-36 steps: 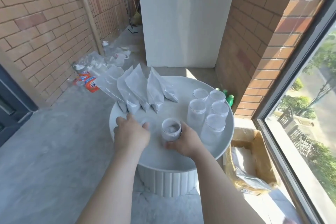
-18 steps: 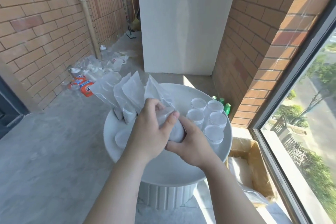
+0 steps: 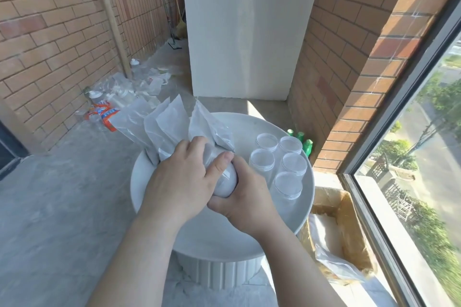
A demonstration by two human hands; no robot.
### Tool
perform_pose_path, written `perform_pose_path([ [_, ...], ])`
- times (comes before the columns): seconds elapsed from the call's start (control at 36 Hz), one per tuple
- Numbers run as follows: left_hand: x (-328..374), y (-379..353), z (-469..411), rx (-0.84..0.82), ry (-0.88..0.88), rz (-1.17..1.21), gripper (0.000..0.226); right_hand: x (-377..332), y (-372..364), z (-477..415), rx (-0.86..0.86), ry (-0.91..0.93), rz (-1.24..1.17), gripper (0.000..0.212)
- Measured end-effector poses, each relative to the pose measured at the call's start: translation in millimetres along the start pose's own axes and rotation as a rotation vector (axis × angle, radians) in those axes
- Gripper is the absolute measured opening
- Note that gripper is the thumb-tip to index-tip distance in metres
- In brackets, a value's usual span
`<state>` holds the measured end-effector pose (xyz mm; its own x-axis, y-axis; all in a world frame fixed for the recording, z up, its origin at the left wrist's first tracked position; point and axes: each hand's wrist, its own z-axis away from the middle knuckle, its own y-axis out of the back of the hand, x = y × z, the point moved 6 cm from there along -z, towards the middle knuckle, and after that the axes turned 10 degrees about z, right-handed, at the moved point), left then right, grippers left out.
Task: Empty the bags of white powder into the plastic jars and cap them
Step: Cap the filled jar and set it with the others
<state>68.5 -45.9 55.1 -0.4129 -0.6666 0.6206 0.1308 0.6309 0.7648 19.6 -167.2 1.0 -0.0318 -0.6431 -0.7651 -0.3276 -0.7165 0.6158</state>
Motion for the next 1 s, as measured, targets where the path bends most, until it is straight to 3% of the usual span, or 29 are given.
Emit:
perform_pose_path([
  [0.31,-17.4,-6.4,-3.7,-0.015,0.096,0.000,0.057,-1.9,-10.6,1.8,0.013,0.037,0.159,0.062],
  [0.58,-26.0,-9.7,-4.9,-0.088,0.109,0.098,0.048,1.3,-7.5,1.9,-0.033,0.021,0.199,0.052],
  [0.72,-30.0,-7.1,-2.9,-0.169,0.070,0.228,0.064,5.8,-3.9,0.2,-0.065,-0.016,0.172,0.051],
  [0.92,-15.3,-0.1,0.4,-0.119,0.048,0.158,0.044,2.7,0.7,1.2,-0.048,0.014,0.193,0.047],
  [1.0,-19.7,-3.6,-1.2,-0.091,0.109,0.107,0.052,0.8,-1.2,3.2,-0.019,0.036,0.228,0.047],
])
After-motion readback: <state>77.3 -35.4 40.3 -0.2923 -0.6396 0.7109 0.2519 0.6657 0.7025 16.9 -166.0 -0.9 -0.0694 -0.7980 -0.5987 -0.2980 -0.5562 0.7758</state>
